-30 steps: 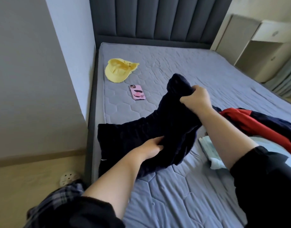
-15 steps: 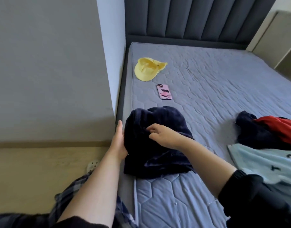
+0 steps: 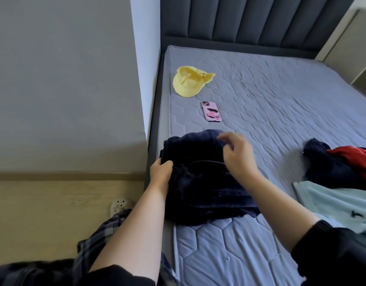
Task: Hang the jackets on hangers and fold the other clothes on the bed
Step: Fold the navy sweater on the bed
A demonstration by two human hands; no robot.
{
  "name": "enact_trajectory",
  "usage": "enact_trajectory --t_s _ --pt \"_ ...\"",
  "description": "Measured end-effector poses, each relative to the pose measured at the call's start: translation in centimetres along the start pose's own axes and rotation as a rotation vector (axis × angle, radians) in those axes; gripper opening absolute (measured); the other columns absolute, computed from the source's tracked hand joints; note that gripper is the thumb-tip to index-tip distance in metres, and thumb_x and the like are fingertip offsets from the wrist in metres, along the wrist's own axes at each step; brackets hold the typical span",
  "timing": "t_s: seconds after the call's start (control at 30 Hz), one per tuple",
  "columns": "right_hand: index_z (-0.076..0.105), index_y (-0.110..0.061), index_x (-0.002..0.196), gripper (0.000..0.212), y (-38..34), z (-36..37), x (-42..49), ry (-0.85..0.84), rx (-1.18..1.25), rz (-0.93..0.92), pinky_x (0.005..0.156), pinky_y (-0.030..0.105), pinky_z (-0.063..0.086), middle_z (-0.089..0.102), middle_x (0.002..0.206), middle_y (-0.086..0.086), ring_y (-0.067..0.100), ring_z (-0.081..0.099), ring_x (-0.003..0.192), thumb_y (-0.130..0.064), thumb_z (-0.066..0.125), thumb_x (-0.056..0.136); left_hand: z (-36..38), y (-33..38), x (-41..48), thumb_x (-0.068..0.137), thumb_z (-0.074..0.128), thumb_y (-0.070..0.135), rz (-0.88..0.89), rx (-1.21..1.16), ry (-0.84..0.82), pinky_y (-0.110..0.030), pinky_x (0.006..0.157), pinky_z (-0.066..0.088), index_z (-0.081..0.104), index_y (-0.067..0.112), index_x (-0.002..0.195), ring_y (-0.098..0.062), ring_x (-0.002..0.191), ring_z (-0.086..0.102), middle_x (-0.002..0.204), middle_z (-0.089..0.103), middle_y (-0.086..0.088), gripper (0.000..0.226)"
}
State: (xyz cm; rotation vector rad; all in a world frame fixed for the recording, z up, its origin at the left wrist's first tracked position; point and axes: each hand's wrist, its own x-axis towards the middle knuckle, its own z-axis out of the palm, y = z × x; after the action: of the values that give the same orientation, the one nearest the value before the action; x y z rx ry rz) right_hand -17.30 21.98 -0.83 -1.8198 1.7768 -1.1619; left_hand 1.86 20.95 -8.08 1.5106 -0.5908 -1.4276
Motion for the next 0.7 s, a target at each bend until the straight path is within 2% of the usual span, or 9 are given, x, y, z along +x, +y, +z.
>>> enact_trajectory --t_s 0.07,0.13,0.2,0.27,0.33,0.43,0.5,0.6,0.7 --pt "0.054 -0.021 0.130 0.039 1.4 0.6 1.1 -0.105 -0.227 -0.023 0.105 0.028 0.027 0.049 0.138 0.002 0.024 0.037 0.131 -0.014 0.045 0.093 -0.5 0.5 0.4 0.080 0.041 -0.003 -0.020 0.057 0.051 -0.022 0.048 0.043 0.063 0.008 0.088 -0.020 0.058 0.055 0.072 0.058 -0.009 0.026" --pt "0.027 -0.030 0.149 0.054 3.0 2.3 0.7 -0.359 -0.489 0.024 0.116 0.045 0.010 0.015 0.159 0.002 0.025 0.012 0.145 -0.038 0.041 0.097 -0.8 1.2 0.9 0.079 0.043 -0.002 0.054 0.313 0.116 -0.031 0.074 0.051 0.057 0.007 0.119 -0.029 0.090 0.062 0.105 0.063 -0.013 0.044" --pt "0.009 -0.037 0.151 0.066 4.4 4.1 -0.1 -0.444 -0.627 0.056 0.115 0.057 0.005 -0.002 0.161 0.000 0.025 0.000 0.147 -0.053 0.038 0.094 -0.8 1.9 1.0 0.076 0.050 -0.001 0.213 0.643 0.207 -0.042 0.100 0.043 0.038 0.016 0.141 -0.030 0.123 0.047 0.135 0.048 -0.009 0.068" --pt "0.005 -0.038 0.151 0.070 5.3 5.3 -0.2 -0.429 -0.673 0.049 0.112 0.063 0.008 -0.004 0.161 0.002 0.028 -0.002 0.147 -0.059 0.037 0.091 -0.4 2.6 0.7 0.075 0.053 -0.001 0.470 0.743 0.257 -0.040 0.106 0.037 0.038 0.017 0.142 -0.027 0.127 0.039 0.136 0.043 -0.007 0.071" --pt "0.005 -0.038 0.150 0.072 5.6 6.3 0.3 -0.423 -0.717 0.046 0.109 0.065 0.012 -0.004 0.161 0.003 0.030 -0.001 0.147 -0.062 0.035 0.089 0.3 3.1 0.3 0.079 0.053 0.001 0.693 0.688 0.269 -0.034 0.103 0.037 0.050 0.014 0.134 -0.025 0.120 0.043 0.126 0.053 -0.007 0.057" --pt "0.007 -0.036 0.150 0.074 5.5 7.7 0.6 -0.417 -0.782 0.032 0.106 0.065 0.019 -0.002 0.161 0.005 0.032 0.001 0.146 -0.063 0.033 0.086 2.0 2.4 -0.2 0.086 0.051 0.004 0.909 0.738 0.067 -0.032 0.102 0.037 0.059 0.012 0.126 -0.023 0.119 0.047 0.122 0.060 -0.007 0.042" --pt "0.010 -0.036 0.150 0.072 5.4 8.1 0.6 -0.397 -0.755 0.028 0.106 0.063 0.021 0.001 0.161 0.005 0.031 0.003 0.146 -0.061 0.034 0.086 2.6 0.9 0.2 0.094 0.045 0.009 0.860 0.864 -0.070 -0.032 0.109 0.032 0.055 0.015 0.133 -0.021 0.128 0.042 0.135 0.054 -0.007 0.041" --pt "0.019 -0.035 0.149 0.066 5.7 7.4 -0.1 -0.363 -0.654 0.006 0.112 0.058 0.018 0.005 0.161 0.004 0.028 0.006 0.146 -0.054 0.038 0.089 1.9 -1.9 1.8 0.102 0.031 0.021 0.601 1.120 -0.131 -0.036 0.118 0.014 0.027 0.021 0.150 -0.015 0.146 0.014 0.158 0.020 0.000 0.048" --pt "0.031 -0.031 0.148 0.055 6.1 6.4 -1.2 -0.292 -0.431 -0.015 0.118 0.048 0.012 0.011 0.161 0.000 0.020 0.005 0.147 -0.039 0.044 0.095 1.5 -3.1 2.5 0.103 0.026 0.030 0.534 1.139 -0.185 -0.037 0.118 0.006 0.015 0.027 0.153 -0.011 0.147 0.004 0.161 0.007 0.006 0.051"
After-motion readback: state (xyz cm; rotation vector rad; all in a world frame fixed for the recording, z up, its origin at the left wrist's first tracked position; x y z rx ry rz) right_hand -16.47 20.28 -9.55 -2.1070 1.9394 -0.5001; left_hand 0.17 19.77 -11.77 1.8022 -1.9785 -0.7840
